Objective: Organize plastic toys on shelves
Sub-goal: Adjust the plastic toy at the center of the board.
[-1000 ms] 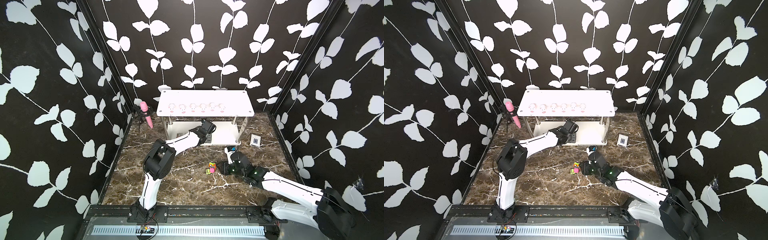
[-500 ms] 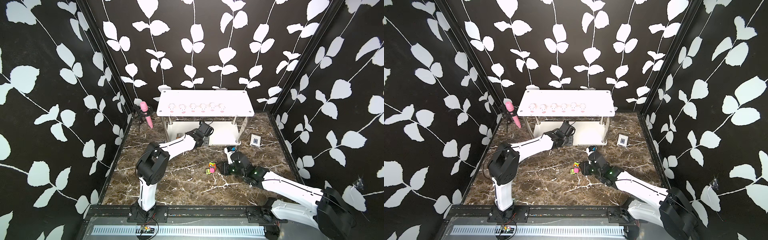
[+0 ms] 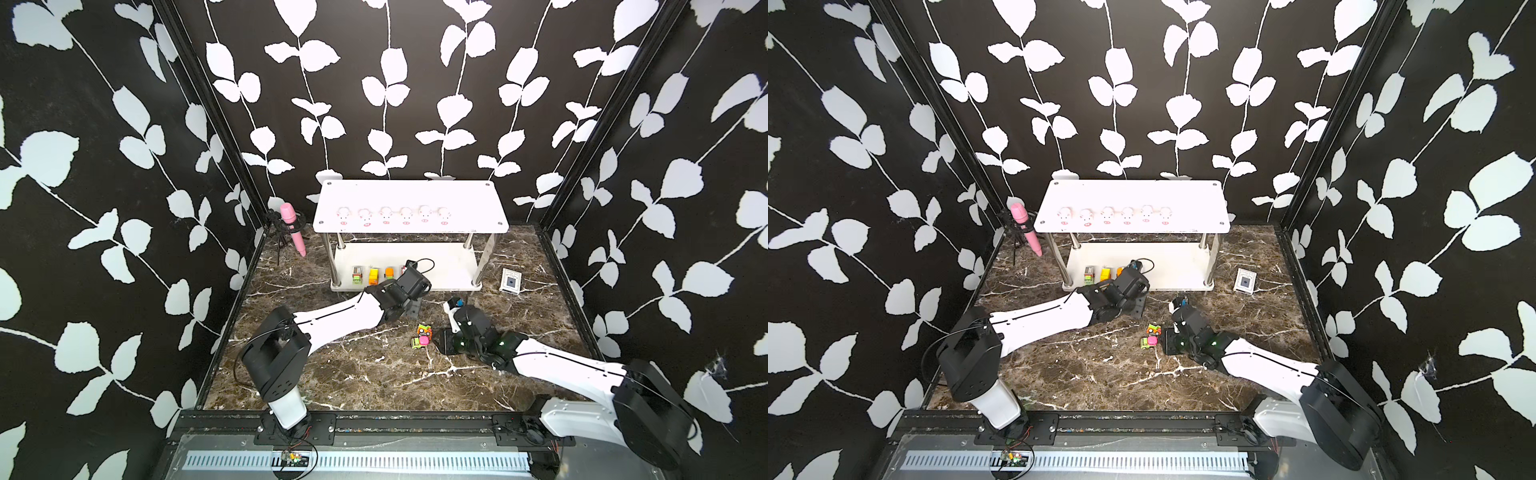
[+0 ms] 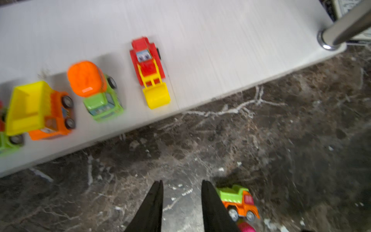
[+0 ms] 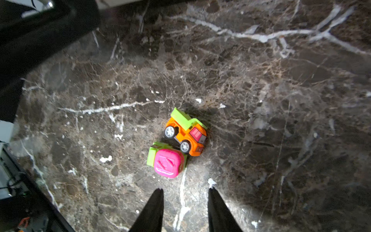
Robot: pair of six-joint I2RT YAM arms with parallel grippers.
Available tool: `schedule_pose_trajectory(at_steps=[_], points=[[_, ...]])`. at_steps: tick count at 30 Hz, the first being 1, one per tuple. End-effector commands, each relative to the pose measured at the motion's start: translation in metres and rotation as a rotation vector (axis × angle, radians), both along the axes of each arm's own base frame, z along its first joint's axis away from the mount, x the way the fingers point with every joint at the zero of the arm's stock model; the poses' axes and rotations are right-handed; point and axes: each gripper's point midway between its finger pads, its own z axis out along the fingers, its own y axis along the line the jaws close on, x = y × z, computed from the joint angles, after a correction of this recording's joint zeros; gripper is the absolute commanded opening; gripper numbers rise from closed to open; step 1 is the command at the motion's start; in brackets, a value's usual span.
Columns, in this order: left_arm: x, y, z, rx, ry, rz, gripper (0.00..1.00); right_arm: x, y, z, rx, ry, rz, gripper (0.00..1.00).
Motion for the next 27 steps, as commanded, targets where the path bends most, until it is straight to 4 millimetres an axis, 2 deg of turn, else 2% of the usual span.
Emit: schedule_pose_trajectory(at_steps=[1, 6, 8, 13, 19, 27], points=[[-0.026, 0.000, -0.023, -0.035, 0.113, -0.039, 0.29, -0.007, 0.009, -0.006, -0.020, 0.001, 0.054, 0.30], [-0.038, -0.003, -0.049, -0.084, 0.178, -0.031, 0.21, -0.012, 0.018, -0.014, -0.053, -0.001, 0.079, 0.21], [-0.040, -0.005, -0.055, -0.092, 0.195, -0.030, 0.17, -0.011, 0.018, -0.016, -0.071, -0.005, 0.069, 0.17], [-0.040, -0.017, -0.064, -0.132, 0.230, -0.031, 0.15, -0.007, 0.026, -0.017, -0.059, -0.018, 0.052, 0.13], [-0.049, -0.007, -0.084, -0.104, 0.277, 0.000, 0.10, -0.004, 0.037, -0.020, -0.067, -0.014, 0.071, 0.13], [-0.076, -0.003, -0.101, -0.145, 0.347, -0.024, 0.10, 0.002, 0.035, -0.021, -0.107, -0.039, 0.051, 0.15]])
